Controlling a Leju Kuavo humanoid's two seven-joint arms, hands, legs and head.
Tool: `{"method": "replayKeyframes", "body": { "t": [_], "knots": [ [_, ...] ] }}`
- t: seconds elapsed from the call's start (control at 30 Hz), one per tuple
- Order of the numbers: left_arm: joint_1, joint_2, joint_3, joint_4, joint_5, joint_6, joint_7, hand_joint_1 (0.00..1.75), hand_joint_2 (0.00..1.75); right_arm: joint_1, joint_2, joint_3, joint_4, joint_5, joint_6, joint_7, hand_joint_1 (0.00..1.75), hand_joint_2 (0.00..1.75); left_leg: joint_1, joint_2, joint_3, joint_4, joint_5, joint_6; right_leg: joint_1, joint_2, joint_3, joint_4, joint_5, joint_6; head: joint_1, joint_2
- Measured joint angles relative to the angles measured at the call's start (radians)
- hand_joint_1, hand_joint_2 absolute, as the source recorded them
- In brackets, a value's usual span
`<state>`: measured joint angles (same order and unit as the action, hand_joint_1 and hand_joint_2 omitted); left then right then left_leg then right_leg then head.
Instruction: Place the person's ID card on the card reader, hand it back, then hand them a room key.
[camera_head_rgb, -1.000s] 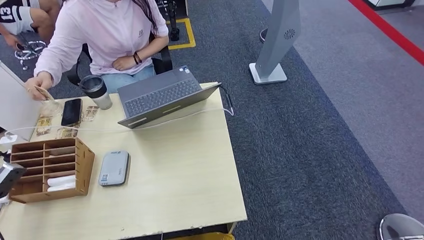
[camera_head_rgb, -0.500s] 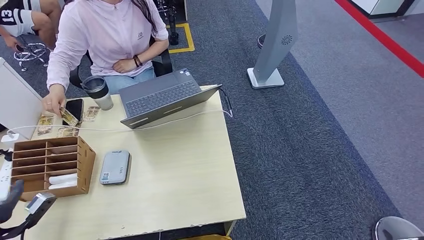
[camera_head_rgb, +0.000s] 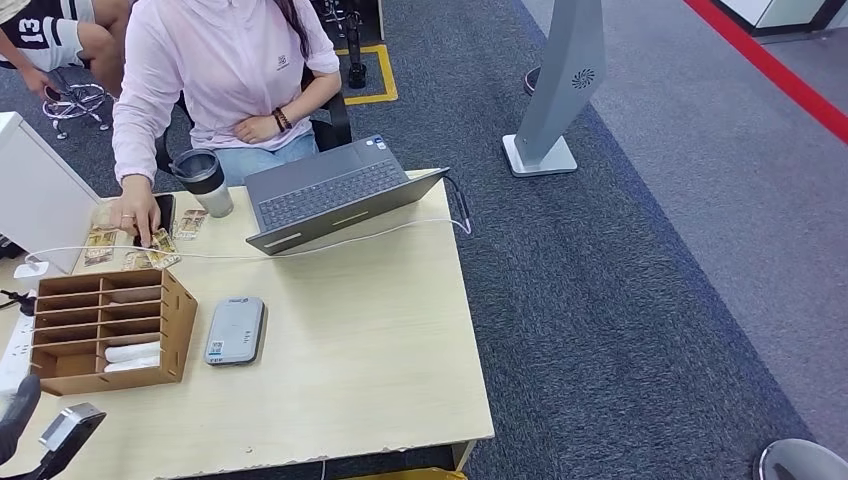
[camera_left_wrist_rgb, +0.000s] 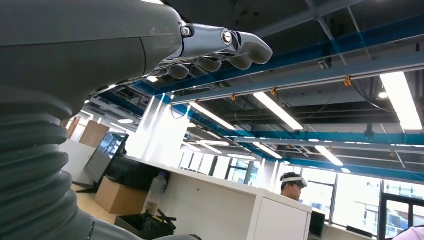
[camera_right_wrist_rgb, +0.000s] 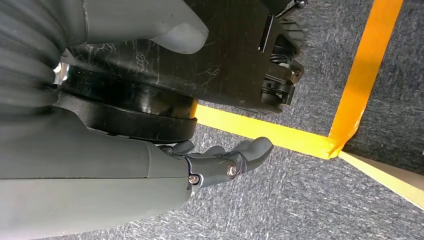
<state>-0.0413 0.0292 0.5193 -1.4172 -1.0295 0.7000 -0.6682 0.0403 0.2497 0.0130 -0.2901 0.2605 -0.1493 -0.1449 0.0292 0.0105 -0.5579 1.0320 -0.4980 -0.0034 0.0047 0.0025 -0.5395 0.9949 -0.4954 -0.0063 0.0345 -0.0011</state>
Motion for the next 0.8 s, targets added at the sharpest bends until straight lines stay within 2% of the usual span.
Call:
{"method": "replayKeyframes", "body": {
  "t": [0.27, 0.8],
  "knots": [
    [-0.010, -0.002, 0.005, 0.002, -0.013, 0.000, 0.004, 0.00, 1.75, -0.037, -0.001, 0.000, 0.074, 0.000, -0.001, 0.000, 0.00, 1.75, 0.000, 0.000, 0.000, 0.000, 0.001, -0.001, 0.000, 0.000, 0.000, 0.000, 0.001, 0.000, 0.000, 0.000],
    [-0.029, -0.016, 0.006, 0.025, -0.060, 0.000, 0.022, 0.00, 1.75, -0.050, -0.001, 0.000, 0.095, -0.010, -0.001, 0.011, 0.00, 1.75, 0.000, 0.000, 0.000, 0.000, 0.001, -0.001, 0.000, 0.000, 0.000, 0.000, 0.001, 0.000, 0.000, 0.000]
  ]
}}
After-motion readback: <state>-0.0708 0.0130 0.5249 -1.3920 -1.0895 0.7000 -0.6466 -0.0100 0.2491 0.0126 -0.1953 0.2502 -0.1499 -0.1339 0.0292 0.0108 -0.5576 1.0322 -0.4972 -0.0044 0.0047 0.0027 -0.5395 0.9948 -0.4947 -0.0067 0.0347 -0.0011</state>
